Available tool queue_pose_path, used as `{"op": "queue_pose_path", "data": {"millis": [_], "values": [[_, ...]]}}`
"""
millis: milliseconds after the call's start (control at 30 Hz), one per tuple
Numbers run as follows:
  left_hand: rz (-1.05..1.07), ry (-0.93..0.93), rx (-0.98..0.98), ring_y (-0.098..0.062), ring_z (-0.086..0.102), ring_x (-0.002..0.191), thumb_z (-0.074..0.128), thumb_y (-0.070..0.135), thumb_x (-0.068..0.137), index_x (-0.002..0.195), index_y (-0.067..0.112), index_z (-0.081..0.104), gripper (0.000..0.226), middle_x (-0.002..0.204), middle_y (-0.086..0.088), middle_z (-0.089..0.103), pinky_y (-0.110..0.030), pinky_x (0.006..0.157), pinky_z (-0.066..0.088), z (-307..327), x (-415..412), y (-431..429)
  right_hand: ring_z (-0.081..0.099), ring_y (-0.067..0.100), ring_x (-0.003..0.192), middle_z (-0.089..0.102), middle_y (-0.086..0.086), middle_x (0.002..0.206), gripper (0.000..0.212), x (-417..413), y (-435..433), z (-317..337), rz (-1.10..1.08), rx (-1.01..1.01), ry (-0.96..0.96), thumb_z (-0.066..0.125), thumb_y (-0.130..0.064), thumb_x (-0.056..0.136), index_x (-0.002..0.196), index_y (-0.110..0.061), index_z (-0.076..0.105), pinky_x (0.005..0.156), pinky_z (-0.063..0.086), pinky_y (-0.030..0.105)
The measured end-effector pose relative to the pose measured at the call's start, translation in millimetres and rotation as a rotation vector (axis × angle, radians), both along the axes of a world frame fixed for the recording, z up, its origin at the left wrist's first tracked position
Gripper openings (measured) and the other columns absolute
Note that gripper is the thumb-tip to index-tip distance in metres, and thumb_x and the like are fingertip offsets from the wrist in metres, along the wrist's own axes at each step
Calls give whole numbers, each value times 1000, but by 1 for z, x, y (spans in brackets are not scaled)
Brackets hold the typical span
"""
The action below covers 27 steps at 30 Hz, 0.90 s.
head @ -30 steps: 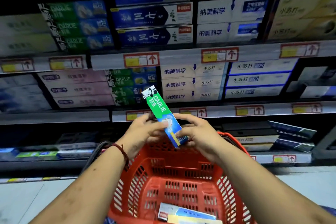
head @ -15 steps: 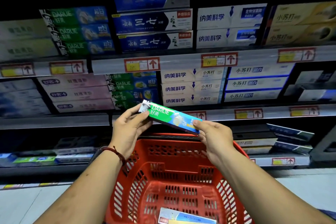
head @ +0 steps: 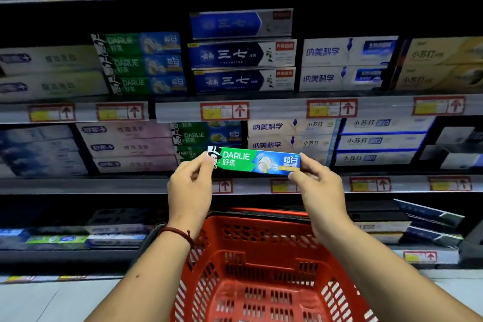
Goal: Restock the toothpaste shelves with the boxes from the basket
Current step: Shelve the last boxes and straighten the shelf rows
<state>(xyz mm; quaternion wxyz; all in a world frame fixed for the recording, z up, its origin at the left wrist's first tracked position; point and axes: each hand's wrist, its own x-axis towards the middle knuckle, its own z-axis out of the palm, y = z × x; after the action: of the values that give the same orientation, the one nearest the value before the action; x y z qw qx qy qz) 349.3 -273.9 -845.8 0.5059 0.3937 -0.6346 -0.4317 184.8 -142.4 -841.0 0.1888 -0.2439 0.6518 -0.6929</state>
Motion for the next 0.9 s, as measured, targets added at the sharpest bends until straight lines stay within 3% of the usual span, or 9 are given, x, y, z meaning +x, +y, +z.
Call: {"op": "queue_pose_path", "data": {"millis": [67,133,300,367,500,633,733,800,900], "values": [[40,9,-37,-5,68,97,66,31,96,111,32,78,19,101,13,72,-42,99,54,14,7,-6,68,5,104,69,1,122,44,7,-4,17,38,12,74,63,-1,89,98,-44,68,100,52,31],[69,4,-67,-11,70,97,67,31,94,115,24,77,25,101,15,74,-43,97,55,31,17,-16,67,2,101,68,-2,119,47,15,-13,34,29,18,170,60,0,89,94,-46,67,97,53,31],[93,9,-89,-15,71,99,68,27,94,118,25,76,25,102,10,75,-32,90,56,75,43,-46,65,1,102,67,-9,122,45,35,-46,69,47,-22,288,60,-5,91,133,-22,65,99,54,38],[108,14,-102,-14,70,101,67,23,96,122,20,74,27,102,10,73,-30,90,55,92,52,-60,65,0,104,66,-10,124,46,43,-62,83,79,-40,312,59,-7,92,134,-25,64,95,56,35],[128,35,-120,-17,69,106,67,21,96,124,18,72,28,109,4,73,-39,100,54,121,68,-93,61,5,114,58,-7,133,50,56,-98,112,140,-75,312,60,-9,93,140,-24,58,94,55,33],[162,48,-155,-19,68,110,69,24,94,123,20,72,29,116,0,72,-43,103,54,145,82,-131,58,4,105,58,-4,130,39,65,-133,149,179,-76,371,61,-11,94,127,-33,64,84,46,22],[190,45,-203,-18,69,110,69,31,87,122,20,73,37,116,0,73,-45,103,54,162,92,-152,57,10,110,58,-4,132,50,69,-157,175,168,-77,414,62,-16,94,143,-23,55,85,44,24],[201,41,-229,-17,67,114,66,35,84,128,20,70,46,122,1,71,-43,104,53,173,96,-167,59,7,97,61,-4,125,46,72,-171,191,184,-70,450,60,-17,95,141,-22,56,70,47,18],[206,25,-245,-18,63,118,64,24,90,136,15,64,48,130,0,66,-41,106,51,188,95,-190,49,0,55,64,-4,87,29,75,-189,210,214,-82,460,61,-16,94,123,-13,65,49,41,18]]}}
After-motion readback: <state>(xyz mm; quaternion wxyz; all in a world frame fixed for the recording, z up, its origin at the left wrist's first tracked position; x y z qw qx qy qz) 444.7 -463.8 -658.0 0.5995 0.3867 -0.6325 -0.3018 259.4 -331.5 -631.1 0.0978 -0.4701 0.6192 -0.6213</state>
